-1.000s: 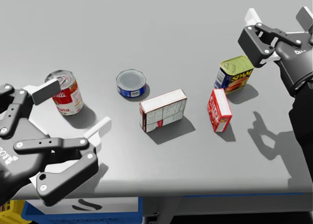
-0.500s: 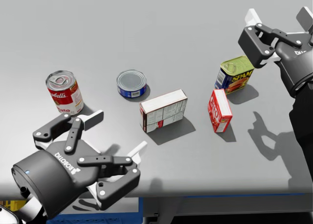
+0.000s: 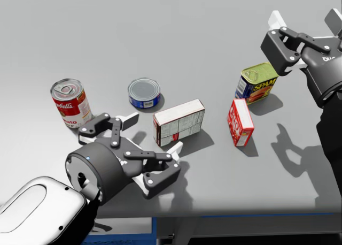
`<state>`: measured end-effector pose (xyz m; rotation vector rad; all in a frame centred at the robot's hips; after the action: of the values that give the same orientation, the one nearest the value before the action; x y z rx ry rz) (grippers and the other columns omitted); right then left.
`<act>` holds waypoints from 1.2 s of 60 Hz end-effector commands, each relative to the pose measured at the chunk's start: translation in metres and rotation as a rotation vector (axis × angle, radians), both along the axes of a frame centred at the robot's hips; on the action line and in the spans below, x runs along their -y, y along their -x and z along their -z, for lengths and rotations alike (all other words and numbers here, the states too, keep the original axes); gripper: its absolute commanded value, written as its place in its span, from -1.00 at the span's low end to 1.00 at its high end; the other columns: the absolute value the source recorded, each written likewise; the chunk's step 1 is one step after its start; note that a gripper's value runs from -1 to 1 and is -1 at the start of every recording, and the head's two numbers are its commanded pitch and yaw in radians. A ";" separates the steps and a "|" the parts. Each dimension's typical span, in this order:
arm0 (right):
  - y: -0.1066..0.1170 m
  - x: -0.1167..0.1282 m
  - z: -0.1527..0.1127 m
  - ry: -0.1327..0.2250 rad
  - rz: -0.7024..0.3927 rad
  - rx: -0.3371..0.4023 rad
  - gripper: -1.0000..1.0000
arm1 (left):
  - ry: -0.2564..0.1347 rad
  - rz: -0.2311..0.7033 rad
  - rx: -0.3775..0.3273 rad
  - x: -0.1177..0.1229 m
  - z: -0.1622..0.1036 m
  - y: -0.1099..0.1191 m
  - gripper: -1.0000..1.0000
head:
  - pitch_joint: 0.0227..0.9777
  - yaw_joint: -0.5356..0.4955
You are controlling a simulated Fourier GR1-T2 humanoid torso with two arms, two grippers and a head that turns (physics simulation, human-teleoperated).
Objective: Lift the pudding box off the table.
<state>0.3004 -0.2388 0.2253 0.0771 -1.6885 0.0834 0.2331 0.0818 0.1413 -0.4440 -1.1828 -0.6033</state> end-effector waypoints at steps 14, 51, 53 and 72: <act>0.001 0.002 -0.002 -0.004 0.003 0.005 -1.00 | -0.028 0.005 -0.028 0.032 0.008 -0.021 -1.00 | 0.83 -0.09; 0.000 0.003 -0.002 -0.003 0.010 0.004 -1.00 | -0.028 0.023 0.001 0.039 0.011 -0.018 1.00 | 0.48 -0.09; 0.000 0.003 -0.002 -0.003 0.010 0.004 -1.00 | -0.027 0.024 -0.001 0.039 0.011 -0.018 0.99 | 0.42 -0.09; -0.001 0.003 -0.001 -0.007 0.013 0.001 -1.00 | -0.033 0.028 0.003 0.040 0.011 -0.018 0.99 | -0.06 -0.10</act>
<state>0.3009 -0.2418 0.2265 0.0715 -1.6908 0.0695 0.2553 0.0468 0.1335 -0.3826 -1.1941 -0.5831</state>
